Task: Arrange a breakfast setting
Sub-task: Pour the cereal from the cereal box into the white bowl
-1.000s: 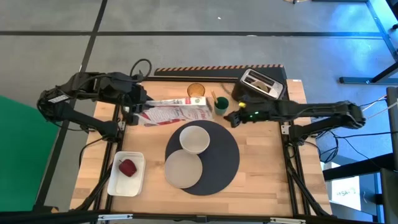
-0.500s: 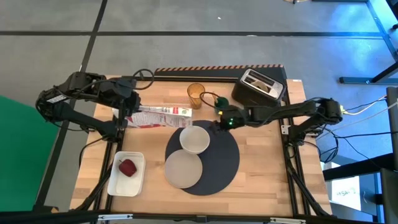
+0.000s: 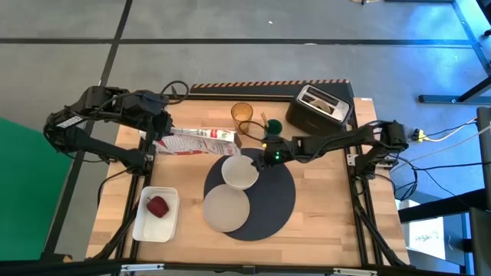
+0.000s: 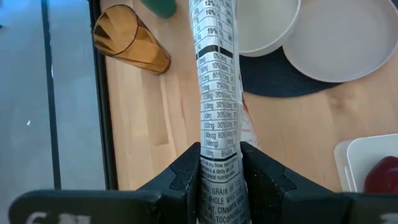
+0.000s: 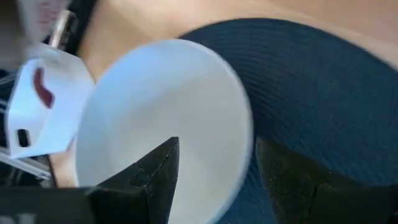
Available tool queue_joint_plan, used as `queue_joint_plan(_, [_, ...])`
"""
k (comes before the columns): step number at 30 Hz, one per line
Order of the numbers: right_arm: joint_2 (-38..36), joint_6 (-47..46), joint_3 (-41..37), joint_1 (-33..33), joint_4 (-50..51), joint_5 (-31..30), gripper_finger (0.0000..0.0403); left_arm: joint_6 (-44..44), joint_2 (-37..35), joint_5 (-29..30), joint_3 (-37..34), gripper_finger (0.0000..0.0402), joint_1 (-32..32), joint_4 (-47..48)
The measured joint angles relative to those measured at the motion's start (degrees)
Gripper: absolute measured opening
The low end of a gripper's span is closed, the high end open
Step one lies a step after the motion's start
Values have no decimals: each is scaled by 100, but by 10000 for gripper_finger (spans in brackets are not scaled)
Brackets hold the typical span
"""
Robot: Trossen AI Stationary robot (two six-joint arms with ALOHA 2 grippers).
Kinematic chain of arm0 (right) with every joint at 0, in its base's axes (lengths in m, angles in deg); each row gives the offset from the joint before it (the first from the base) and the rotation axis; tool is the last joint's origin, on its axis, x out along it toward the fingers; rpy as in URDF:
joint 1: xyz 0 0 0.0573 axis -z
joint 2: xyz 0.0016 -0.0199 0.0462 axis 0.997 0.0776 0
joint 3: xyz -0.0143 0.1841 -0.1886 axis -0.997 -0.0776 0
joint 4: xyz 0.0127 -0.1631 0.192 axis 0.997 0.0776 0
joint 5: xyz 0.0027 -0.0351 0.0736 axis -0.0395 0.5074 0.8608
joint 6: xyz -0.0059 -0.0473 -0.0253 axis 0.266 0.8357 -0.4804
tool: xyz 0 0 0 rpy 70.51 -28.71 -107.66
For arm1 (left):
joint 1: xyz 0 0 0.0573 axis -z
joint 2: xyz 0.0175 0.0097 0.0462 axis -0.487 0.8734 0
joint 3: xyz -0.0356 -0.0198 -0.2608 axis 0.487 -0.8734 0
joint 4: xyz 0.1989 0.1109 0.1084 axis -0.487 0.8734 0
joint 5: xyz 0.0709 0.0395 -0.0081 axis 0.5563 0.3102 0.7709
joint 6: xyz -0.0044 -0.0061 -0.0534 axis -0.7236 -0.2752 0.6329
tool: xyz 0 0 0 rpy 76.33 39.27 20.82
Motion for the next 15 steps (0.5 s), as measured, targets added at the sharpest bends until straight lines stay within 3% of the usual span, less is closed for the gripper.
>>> queue_joint_plan(10, [424,-31,-2,-115,-60,-205,200,-203,9,-182,0,94,-194,-13])
queue_joint_plan(15, [450,-17,-2,-110,-106,-268,146,-200,9,-180,0,94,-194,-15])
